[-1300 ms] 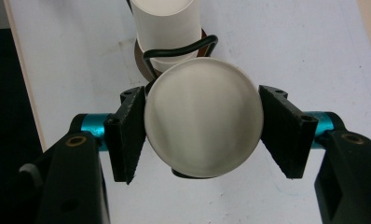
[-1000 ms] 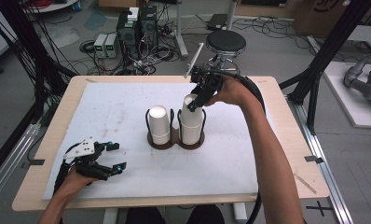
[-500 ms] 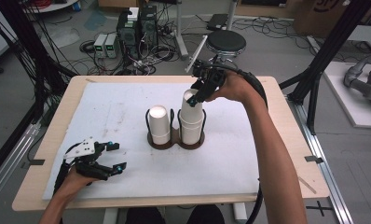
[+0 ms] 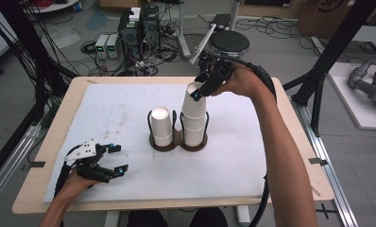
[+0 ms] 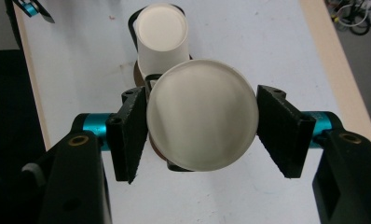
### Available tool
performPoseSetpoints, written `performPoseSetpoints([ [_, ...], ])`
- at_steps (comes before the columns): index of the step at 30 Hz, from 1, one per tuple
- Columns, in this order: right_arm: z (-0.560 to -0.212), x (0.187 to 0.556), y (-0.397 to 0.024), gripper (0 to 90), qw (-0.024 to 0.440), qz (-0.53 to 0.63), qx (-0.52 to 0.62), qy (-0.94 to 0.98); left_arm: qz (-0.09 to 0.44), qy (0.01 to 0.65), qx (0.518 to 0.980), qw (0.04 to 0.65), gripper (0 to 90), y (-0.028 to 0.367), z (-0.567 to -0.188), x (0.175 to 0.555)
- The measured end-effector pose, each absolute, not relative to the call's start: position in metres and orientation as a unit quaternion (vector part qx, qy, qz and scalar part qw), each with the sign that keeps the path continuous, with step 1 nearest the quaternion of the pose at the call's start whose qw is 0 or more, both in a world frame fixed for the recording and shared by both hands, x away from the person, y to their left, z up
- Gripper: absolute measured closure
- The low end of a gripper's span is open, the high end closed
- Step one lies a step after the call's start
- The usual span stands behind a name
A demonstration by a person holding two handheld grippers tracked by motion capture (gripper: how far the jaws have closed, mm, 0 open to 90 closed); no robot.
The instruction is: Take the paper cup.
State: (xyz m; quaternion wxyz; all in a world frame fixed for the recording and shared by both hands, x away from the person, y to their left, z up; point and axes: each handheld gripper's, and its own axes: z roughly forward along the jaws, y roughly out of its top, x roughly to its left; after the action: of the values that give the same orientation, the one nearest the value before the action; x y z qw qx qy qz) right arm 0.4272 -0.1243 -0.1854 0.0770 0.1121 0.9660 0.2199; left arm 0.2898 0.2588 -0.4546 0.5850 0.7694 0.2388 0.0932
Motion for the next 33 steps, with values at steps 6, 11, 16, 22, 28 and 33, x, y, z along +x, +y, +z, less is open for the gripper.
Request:
performPoseSetpoints([
  [6,-0.167,0.421,-0.130,37.8,0.086,0.236,0.112,0.961,0.094,0.239,0.769,0.585,14.5,0.259,-0.455,0.290],
  [11,-0.157,0.416,-0.135,37.8,0.092,0.244,0.110,0.959,0.095,0.237,0.771,0.583,14.5,0.259,-0.454,0.290],
  [16,-0.141,0.408,-0.141,37.8,0.104,0.257,0.107,0.955,0.098,0.237,0.772,0.582,14.5,0.258,-0.454,0.289],
  [22,-0.133,0.401,-0.146,37.8,0.108,0.275,0.105,0.950,0.098,0.237,0.772,0.582,14.5,0.258,-0.454,0.289],
  [28,-0.129,0.392,-0.154,37.8,0.111,0.308,0.094,0.940,0.097,0.237,0.772,0.581,14.5,0.258,-0.454,0.289],
  [33,-0.134,0.382,-0.163,37.8,0.112,0.335,0.091,0.931,0.098,0.238,0.772,0.582,14.5,0.258,-0.454,0.289],
])
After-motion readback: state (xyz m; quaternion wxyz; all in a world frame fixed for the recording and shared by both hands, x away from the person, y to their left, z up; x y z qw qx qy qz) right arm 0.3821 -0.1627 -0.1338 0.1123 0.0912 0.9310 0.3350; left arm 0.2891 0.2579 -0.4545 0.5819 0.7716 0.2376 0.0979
